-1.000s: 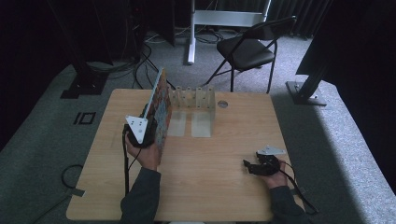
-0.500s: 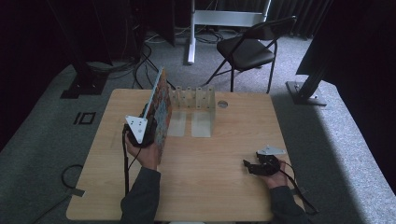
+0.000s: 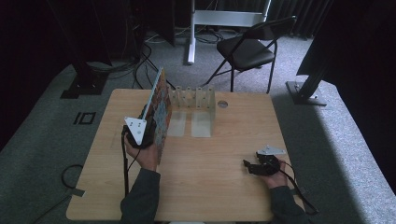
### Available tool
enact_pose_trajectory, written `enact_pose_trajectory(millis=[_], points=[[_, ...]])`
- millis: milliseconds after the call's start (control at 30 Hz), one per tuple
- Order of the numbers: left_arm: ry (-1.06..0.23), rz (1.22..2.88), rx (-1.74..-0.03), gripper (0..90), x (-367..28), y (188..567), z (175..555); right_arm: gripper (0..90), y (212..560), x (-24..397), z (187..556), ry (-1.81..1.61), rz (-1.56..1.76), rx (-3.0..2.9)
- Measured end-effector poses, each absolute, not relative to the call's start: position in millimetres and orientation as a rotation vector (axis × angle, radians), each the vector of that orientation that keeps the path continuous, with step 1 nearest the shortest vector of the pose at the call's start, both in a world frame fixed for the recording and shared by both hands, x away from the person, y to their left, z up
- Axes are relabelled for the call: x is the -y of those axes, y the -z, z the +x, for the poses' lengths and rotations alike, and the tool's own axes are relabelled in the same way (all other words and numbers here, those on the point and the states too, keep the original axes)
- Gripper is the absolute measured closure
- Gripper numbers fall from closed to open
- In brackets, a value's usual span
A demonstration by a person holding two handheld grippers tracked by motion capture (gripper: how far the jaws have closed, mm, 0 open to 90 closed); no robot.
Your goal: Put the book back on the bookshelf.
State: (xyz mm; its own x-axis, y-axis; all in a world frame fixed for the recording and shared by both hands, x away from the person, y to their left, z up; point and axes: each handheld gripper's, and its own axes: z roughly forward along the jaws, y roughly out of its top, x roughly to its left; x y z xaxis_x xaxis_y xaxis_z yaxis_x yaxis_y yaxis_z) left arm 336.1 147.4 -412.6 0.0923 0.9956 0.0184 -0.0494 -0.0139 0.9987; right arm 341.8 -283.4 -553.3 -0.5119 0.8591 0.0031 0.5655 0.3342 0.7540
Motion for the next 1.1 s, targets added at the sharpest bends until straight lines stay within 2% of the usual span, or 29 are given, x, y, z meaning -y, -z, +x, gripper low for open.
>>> enact_pose_trajectory(millis=[633,900,1100], points=[[-1.204,1.274,-1.099,75.2,-148.4,414.6,334.5,26.7,553.4,283.4,341.7,-1.006,1.256,-2.206],[-1.191,1.290,-1.122,61.4,-151.8,418.8,333.5,26.7,553.4,283.3,341.7,-1.007,1.257,-2.206],[-1.162,1.297,-1.116,56.1,-156.0,418.6,330.2,26.7,553.4,283.3,341.7,-1.007,1.257,-2.206]])
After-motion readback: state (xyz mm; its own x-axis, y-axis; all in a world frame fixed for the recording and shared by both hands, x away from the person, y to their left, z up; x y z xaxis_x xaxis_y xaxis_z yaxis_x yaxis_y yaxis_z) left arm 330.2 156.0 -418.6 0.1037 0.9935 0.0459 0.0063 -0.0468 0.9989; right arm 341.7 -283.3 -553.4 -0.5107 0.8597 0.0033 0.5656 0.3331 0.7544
